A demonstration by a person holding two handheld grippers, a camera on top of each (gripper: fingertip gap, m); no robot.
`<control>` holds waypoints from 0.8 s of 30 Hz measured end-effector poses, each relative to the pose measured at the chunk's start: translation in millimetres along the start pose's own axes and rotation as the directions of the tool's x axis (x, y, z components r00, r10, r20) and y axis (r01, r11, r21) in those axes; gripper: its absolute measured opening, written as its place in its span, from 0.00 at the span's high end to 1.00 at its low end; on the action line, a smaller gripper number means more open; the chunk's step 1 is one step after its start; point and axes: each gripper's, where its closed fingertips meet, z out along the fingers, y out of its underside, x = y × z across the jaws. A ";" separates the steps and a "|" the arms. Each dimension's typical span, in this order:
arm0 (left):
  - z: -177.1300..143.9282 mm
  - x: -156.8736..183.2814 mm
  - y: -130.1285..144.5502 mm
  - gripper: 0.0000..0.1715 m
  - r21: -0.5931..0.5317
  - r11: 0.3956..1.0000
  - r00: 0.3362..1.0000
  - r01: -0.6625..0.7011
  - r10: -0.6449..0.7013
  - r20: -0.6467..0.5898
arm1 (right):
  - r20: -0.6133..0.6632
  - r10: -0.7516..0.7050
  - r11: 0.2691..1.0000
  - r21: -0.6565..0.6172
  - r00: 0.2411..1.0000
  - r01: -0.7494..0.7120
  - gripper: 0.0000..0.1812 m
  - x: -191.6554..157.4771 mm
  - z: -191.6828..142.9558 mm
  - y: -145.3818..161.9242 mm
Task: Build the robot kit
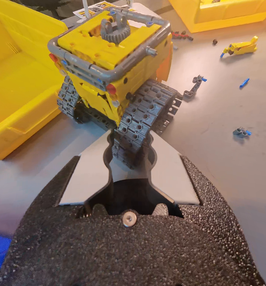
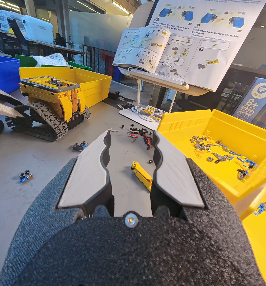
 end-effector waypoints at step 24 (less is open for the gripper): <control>-21.5 -9.5 -19.9 0.77 0.138 0.940 0.931 0.313 -0.274 -0.242 | 0.016 -0.071 0.997 -0.011 0.997 0.071 0.71 -10.8 1.4 0.6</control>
